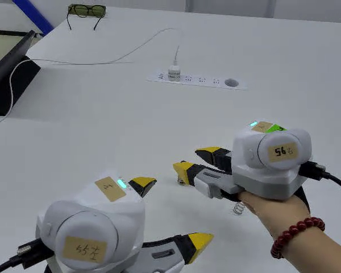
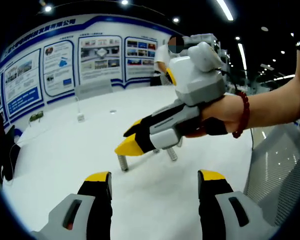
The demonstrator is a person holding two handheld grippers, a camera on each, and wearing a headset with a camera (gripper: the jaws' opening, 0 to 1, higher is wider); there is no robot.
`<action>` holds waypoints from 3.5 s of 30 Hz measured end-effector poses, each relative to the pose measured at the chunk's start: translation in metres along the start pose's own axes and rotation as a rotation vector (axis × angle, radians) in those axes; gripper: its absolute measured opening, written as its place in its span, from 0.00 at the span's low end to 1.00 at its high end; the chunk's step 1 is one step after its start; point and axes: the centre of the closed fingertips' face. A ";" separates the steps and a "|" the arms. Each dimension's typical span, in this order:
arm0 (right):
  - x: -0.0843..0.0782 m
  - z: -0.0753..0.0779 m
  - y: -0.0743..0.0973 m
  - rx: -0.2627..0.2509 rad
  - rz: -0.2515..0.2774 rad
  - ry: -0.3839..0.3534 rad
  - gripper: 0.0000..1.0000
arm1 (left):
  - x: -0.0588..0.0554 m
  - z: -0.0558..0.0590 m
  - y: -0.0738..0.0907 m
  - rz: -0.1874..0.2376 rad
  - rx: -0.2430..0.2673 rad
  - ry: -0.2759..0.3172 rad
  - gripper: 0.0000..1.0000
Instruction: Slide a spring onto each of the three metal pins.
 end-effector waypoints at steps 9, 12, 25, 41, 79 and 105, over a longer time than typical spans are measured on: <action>0.014 0.007 0.020 -0.024 0.007 0.009 0.40 | 0.002 -0.001 -0.002 -0.015 0.018 -0.011 0.69; 0.018 0.010 0.026 -0.034 0.011 0.007 0.41 | 0.003 0.001 -0.004 -0.018 0.019 -0.020 0.69; 0.028 0.025 0.057 -0.086 0.025 0.004 0.43 | 0.007 0.014 -0.020 -0.024 -0.009 -0.026 0.63; 0.025 0.044 0.097 -0.158 0.046 -0.039 0.46 | 0.003 0.036 -0.052 -0.040 -0.075 -0.017 0.56; 0.013 0.071 0.154 -0.249 0.074 -0.057 0.49 | -0.038 0.045 -0.117 -0.124 -0.103 -0.039 0.27; 0.008 0.072 0.159 -0.269 0.057 -0.058 0.48 | -0.051 0.044 -0.116 -0.177 -0.089 -0.037 0.11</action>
Point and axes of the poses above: the centre of the closed fingertips' face, and the gripper's own axes: y roughly backward along the fingers, z roughly to its right, x roughly out of its top, and after that the axes turned 14 degrees about z, right-handed
